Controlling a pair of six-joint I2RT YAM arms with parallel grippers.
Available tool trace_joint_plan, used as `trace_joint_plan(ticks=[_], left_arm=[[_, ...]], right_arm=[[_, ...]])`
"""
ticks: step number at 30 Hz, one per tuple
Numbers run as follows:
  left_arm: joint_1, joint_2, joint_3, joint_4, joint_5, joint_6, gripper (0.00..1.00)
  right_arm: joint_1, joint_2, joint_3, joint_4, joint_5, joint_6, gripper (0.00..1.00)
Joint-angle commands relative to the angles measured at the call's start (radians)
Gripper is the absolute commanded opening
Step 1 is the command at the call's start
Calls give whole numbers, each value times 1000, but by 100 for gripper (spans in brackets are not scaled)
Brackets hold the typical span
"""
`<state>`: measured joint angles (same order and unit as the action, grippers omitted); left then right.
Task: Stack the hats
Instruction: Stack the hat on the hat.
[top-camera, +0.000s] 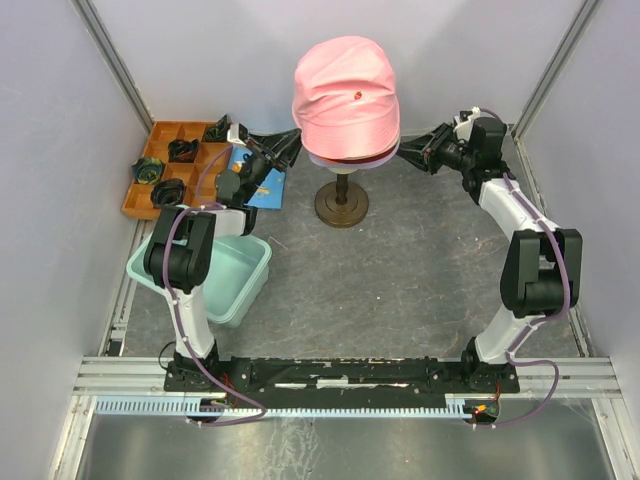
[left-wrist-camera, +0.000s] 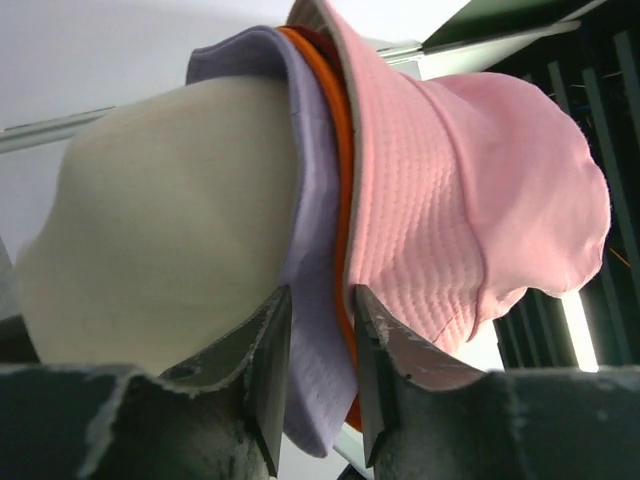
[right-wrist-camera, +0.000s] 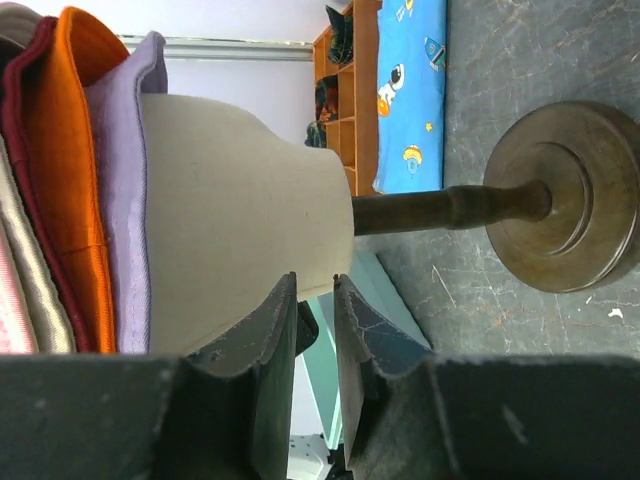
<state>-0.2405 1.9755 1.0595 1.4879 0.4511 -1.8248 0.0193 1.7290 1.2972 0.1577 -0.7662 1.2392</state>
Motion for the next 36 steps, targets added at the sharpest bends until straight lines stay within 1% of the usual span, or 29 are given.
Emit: trace_joint_plan(ticks=[1,8,10,14,19,23,26,28,31,36], left_arm=[[-22,18,22,-122,106,30,40],[-6,-17,10,-122,96,26,40],[10,-35,-13,-123,95,34,40],[38,-58,-72,-131,98,52,41],[73,-71,-151,-77,115,43,41],[153,-105,-223,-73,123,53,41],[198,-121,-219,-102,132,73,41],[208,-124,-196,-132,143,84,41],[210,-120,-169,-137,143,80,42],[210,-91,-111,-134,152,68,42]], right_arm=[[4,-46,47,-42,-9,-41,28],[4,-154,16,-142,4,-101,31],[4,-202,-4,-169,12,-111,34],[3,-314,-46,-252,68,-132,43],[12,-442,-105,-284,109,-87,46],[57,-534,-152,-245,176,-23,51],[134,-576,-184,-182,257,41,52],[207,-602,-206,-142,336,60,52],[298,-626,-221,-79,440,48,52],[367,-629,-246,36,528,35,51]])
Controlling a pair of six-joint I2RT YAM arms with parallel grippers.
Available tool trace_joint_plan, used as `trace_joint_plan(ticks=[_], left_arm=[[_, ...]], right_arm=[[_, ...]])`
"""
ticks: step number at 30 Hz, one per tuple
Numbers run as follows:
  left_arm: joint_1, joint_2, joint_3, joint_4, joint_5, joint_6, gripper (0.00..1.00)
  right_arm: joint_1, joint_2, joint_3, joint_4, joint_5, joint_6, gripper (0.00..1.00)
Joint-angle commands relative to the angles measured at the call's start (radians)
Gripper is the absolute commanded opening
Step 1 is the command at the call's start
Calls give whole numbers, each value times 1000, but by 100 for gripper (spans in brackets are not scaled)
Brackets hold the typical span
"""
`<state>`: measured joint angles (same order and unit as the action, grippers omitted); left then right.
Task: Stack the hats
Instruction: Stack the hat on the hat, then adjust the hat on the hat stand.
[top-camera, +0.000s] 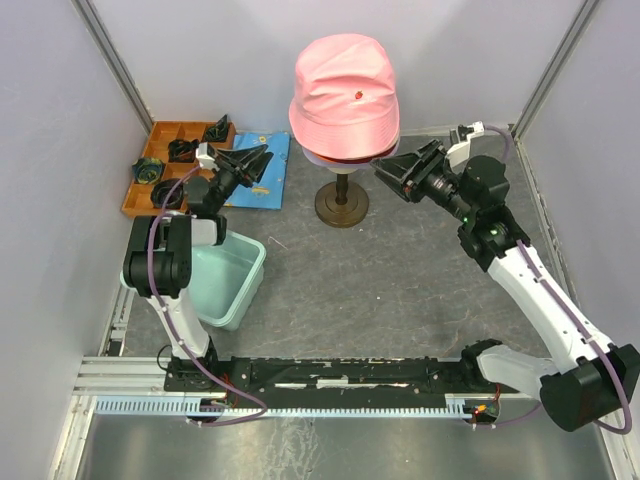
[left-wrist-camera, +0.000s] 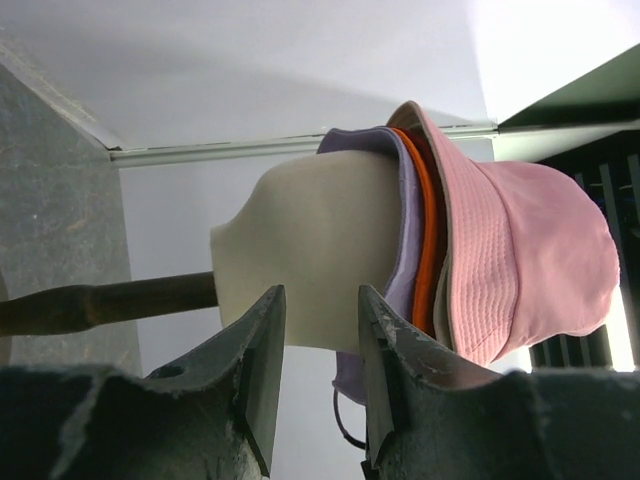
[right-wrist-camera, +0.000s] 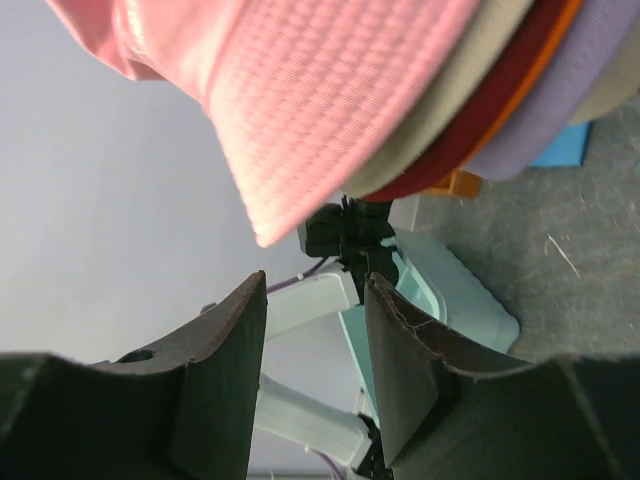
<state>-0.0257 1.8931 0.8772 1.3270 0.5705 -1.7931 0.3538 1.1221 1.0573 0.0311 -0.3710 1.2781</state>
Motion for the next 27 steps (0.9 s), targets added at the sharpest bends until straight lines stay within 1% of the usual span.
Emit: trace_joint_plan(ticks=[1,5,9,18,27], left_arm=[[-5,1,91,29,36,36,42],[-6,33,152,30,42,12,43],[-5,46,180,31,36,0,43],[-4,41,165,47,26,-6,43],[-5,29,132,58,19,-3,43]], right_arm=[[42,-17,-8,185,139,-6,51],[71,-3,4,209,176,-15,51],[88,27,20,228,185,-24,51],[119,86,43,266,215,-34,52],[122,45,43,267,251,-44,51]])
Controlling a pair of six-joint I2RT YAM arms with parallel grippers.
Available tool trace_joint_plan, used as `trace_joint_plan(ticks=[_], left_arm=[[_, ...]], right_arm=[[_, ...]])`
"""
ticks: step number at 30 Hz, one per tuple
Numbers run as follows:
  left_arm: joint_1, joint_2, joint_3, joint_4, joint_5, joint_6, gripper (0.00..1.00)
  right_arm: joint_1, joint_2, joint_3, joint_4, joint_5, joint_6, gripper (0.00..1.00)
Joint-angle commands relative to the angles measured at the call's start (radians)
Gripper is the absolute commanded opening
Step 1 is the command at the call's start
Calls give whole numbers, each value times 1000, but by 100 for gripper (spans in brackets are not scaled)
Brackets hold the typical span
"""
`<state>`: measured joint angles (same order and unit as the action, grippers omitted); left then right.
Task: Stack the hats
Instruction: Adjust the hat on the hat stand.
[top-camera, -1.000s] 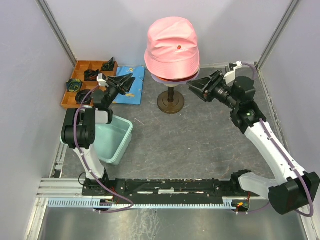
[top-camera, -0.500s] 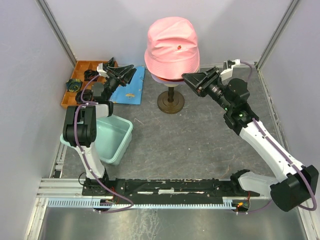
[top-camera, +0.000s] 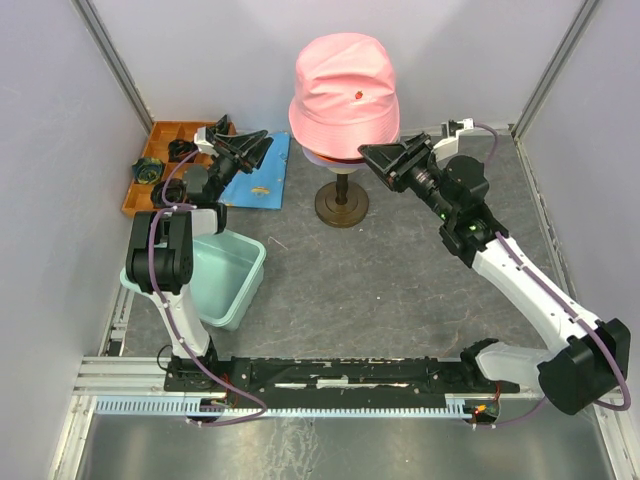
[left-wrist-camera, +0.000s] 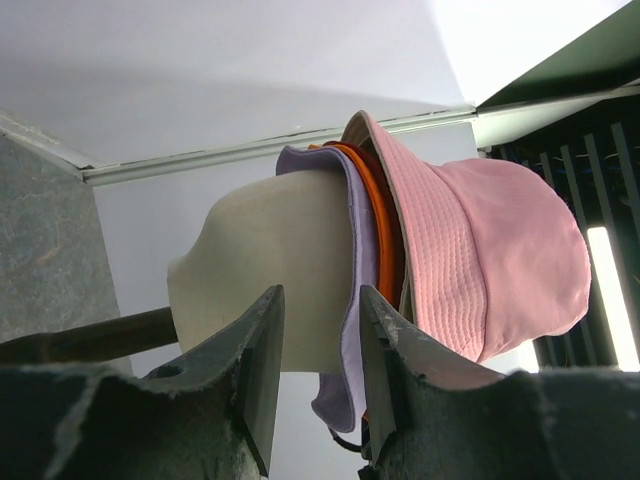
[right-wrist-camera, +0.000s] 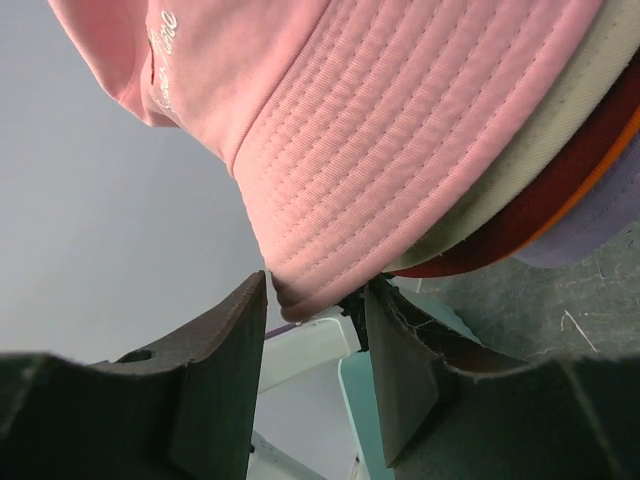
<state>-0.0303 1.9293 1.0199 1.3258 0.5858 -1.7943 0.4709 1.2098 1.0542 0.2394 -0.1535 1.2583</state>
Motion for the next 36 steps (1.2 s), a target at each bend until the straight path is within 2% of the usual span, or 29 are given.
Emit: trace_joint_plan(ticks=[1,4,6,9,15,21,26,30,36], left_arm=[[0,-8,-14,60,3,-1,43],[-1,-14,-22,63,2,1,43],[0,-18,-27,63,3,1,43],[0,-24,-35,64,3,2,43],[-1,-29,-41,64,6,2,43],[0,-27,-30,51,8,5,43],[0,-27,-18,34,10,11,43],[0,-26,-13,28,12,15,42],[0,-27,-10,24,11,15,42]], right_arm=[[4,-43,48,56,35,-26,51],[4,-36,44,63,41,-23,49],[5,-25,43,74,45,-15,43],[4,-9,46,86,49,-9,21],[2,-20,53,24,78,-19,0],[-38,-65,24,-58,67,-27,0],[-121,-73,10,-89,-24,2,0],[-177,-4,40,-107,-152,38,0],[-186,118,85,-113,-274,63,0]])
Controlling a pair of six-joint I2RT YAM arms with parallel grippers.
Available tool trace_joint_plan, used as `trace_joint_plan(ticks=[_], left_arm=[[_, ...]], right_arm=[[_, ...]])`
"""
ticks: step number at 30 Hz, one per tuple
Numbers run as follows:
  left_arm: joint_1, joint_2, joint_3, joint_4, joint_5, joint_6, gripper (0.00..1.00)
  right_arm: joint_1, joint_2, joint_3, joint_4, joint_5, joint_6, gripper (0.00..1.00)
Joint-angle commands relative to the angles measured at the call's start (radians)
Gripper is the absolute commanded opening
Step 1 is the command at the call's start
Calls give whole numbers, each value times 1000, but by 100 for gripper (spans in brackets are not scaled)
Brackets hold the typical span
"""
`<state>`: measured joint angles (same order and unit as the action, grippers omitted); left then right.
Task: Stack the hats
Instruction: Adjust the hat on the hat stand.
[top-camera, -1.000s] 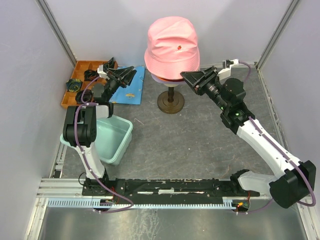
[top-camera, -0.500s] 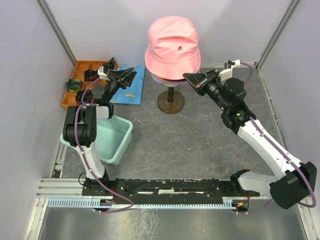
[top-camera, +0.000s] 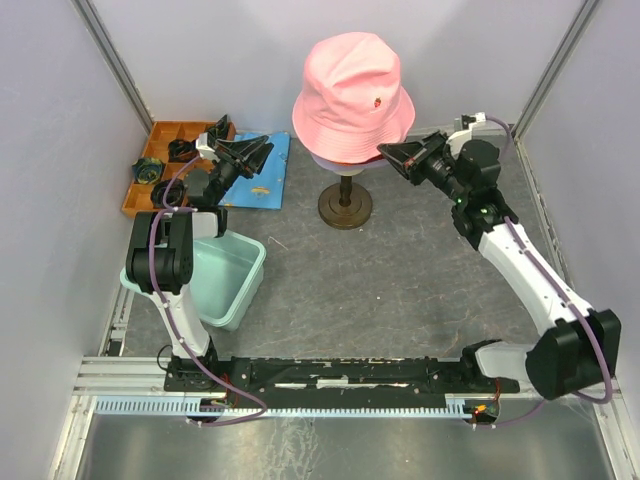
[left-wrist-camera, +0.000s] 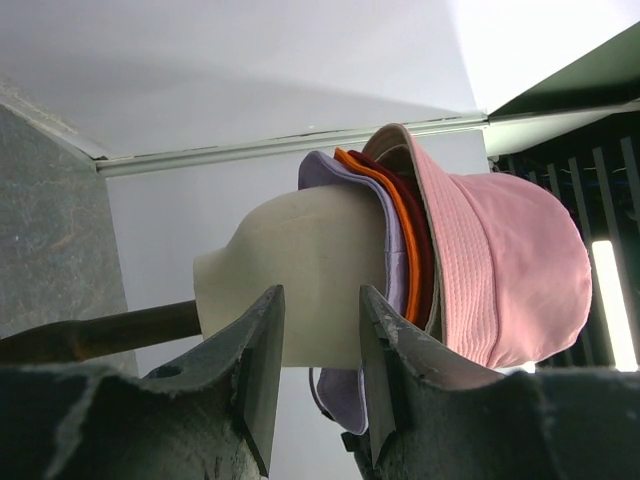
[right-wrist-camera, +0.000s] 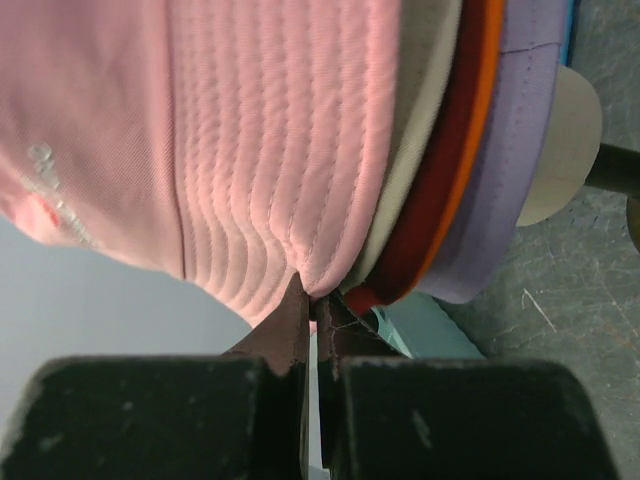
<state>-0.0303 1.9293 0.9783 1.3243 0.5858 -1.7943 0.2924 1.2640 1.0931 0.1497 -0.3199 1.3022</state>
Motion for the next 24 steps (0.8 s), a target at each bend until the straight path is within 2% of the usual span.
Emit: trace_joint_plan(ticks=[1,12,22,23,24], left_arm=[[0,-28,31,25,11,15,42],[0,-18,49,10,5,25,42],[-2,-7,58,6,4,28,42],[-2,-10,67,6,2,26,42],[-2,-13,84,5,5,25,42]], right_arm=[[-14,76,49,-29,-119,17,0],[-139,92,44,-87,-244,1,0],[-152,118,18,-89,-273,-7,0],[-152,120,21,-86,-274,-7,1],[-151,123,28,-87,-274,-9,8]])
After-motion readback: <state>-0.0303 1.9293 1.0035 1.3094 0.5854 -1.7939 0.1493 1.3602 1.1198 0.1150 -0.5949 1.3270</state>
